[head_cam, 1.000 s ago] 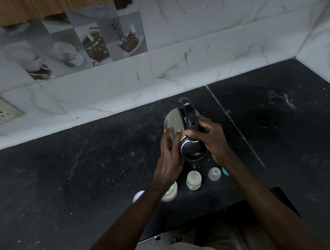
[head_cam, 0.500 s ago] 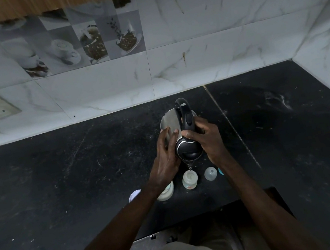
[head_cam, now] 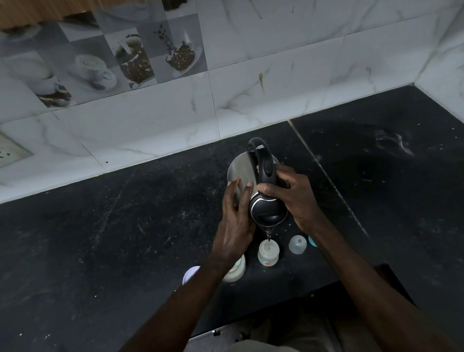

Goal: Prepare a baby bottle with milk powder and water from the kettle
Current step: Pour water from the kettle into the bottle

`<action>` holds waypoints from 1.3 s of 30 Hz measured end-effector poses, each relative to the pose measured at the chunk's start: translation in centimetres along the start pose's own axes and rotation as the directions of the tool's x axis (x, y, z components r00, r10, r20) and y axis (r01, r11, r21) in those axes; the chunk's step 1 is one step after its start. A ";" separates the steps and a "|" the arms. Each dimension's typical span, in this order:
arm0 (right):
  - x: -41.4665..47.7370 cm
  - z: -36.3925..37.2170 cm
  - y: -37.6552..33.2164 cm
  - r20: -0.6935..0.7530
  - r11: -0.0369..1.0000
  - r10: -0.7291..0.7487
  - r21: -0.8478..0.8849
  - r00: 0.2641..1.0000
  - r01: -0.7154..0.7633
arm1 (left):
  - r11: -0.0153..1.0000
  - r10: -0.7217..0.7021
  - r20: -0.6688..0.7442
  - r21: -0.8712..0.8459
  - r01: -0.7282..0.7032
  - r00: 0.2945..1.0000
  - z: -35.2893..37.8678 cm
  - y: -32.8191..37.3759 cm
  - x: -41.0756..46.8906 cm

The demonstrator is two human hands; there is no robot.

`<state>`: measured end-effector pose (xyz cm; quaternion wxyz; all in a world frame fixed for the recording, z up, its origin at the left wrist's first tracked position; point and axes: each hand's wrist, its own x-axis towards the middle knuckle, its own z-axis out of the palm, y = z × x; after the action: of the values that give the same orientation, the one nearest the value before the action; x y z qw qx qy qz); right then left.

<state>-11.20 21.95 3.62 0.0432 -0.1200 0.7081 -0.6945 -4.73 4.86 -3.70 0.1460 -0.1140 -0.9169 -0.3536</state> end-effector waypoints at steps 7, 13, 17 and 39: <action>0.2 0.0 0.2 -0.004 1.000 0.015 0.002 1.000 -0.015 | 1.000 0.002 0.011 0.012 -0.003 1.000 0.0 -0.1 0.3; 0.4 0.3 -0.1 -0.003 0.999 0.050 0.012 0.999 -0.050 | 1.000 -0.012 0.016 0.018 0.012 1.000 -0.4 -0.6 0.2; 0.7 0.7 -0.3 -0.010 0.996 0.083 0.041 0.996 -0.083 | 1.000 -0.019 0.033 0.007 0.019 0.999 -1.0 -0.5 0.4; 6.8 3.5 0.4 0.040 0.954 0.299 0.019 0.954 -0.300 | 0.971 -0.231 0.068 -0.053 0.235 0.970 -3.3 -1.3 2.4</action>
<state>-17.03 16.98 3.78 0.1621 -0.0235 0.7087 -0.6863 -6.74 1.92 -1.29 0.0717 -0.0205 -0.9168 -0.3923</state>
